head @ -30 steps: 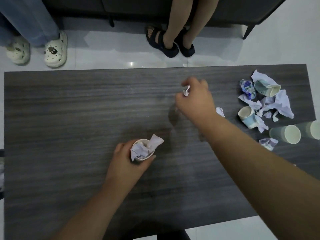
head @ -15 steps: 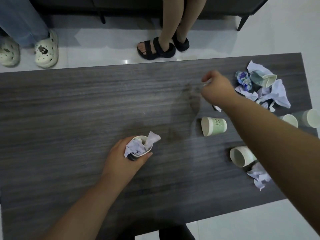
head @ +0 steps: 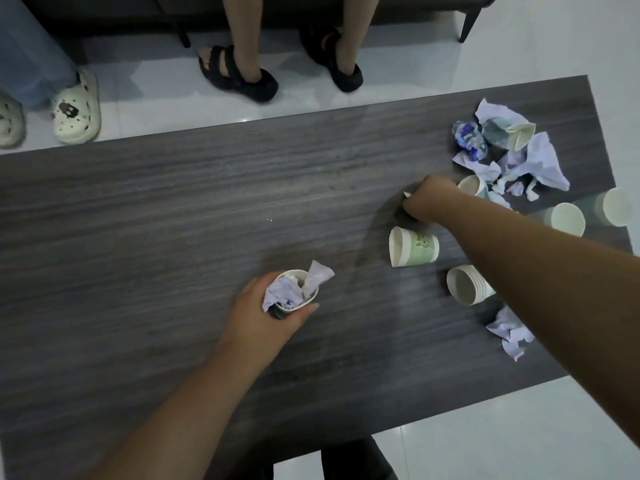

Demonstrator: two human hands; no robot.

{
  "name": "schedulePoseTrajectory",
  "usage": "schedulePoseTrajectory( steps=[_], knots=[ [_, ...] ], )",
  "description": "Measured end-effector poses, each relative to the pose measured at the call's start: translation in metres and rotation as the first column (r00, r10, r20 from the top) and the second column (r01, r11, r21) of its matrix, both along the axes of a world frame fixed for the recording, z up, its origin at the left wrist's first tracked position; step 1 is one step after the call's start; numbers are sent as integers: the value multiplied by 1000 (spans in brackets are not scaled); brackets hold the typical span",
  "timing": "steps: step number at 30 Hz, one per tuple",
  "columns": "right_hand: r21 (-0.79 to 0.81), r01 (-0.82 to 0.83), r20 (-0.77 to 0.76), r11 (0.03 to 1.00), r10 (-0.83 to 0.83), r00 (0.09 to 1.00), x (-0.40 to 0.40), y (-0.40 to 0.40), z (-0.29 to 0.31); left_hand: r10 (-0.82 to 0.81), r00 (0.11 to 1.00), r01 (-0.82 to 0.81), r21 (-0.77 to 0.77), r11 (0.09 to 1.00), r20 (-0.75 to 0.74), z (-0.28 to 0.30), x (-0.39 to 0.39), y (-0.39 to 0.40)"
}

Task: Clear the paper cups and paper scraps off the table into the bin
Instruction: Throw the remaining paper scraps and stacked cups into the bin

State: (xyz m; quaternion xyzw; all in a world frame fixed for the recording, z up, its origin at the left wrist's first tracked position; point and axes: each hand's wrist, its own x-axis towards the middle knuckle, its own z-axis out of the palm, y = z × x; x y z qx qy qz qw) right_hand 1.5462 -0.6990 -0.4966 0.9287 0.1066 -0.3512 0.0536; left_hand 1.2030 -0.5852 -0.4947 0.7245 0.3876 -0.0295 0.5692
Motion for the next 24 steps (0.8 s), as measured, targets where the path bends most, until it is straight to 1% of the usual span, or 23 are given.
schedulePoseTrajectory(
  steps=[1,2,3,5,7,8,9,10,11,12,13,16,18,19,21,24],
  knots=[
    [13,24,-9,1000,-24,1000,-1,0,5,-7,1000,7,3,1000,-12,2,2,-1],
    [71,61,-5,996,-61,998,-4,1,12,-17,999,17,8,1000,-28,4,5,-2],
    [167,86,8,982,-89,996,-9,4,22,-33,999,34,22,999,-43,6,7,-3],
    [381,109,-18,918,-110,994,-29,8,48,-56,997,59,50,997,-48,11,15,-8],
    [551,92,-123,830,-28,992,-68,7,79,-80,996,81,48,996,-37,16,25,-12],
    [599,78,-180,797,39,983,-91,3,92,-104,994,105,41,994,-35,18,30,-15],
    [623,38,-197,782,110,974,-114,-3,99,-149,988,151,38,988,-46,18,36,-18],
    [618,-46,-159,785,182,970,-135,-9,102,-207,976,210,39,977,-67,19,41,-21],
    [591,-154,-79,792,247,966,-153,-16,101,-262,961,267,50,962,-91,22,46,-24],
    [557,-241,5,794,288,958,-168,-24,98,-302,948,309,64,949,-104,24,50,-28],
    [535,-280,61,797,295,954,-179,-31,95,-319,942,327,65,943,-102,27,53,-33],
    [532,-268,83,804,265,961,-188,-54,86,-323,944,324,15,946,-66,32,56,-46],
    [561,-283,108,778,271,957,-184,-68,83,-377,923,377,-8,926,-76,35,58,-54],
    [554,-312,134,772,288,948,-182,-74,84,-407,910,407,-8,913,-80,35,59,-59],
    [502,-397,151,768,375,915,-176,-86,87,-440,894,441,-3,897,-89,37,64,-69],
    [459,-480,123,748,482,868,-169,-100,92,-411,907,415,25,909,-96,37,71,-85]
  ],
)
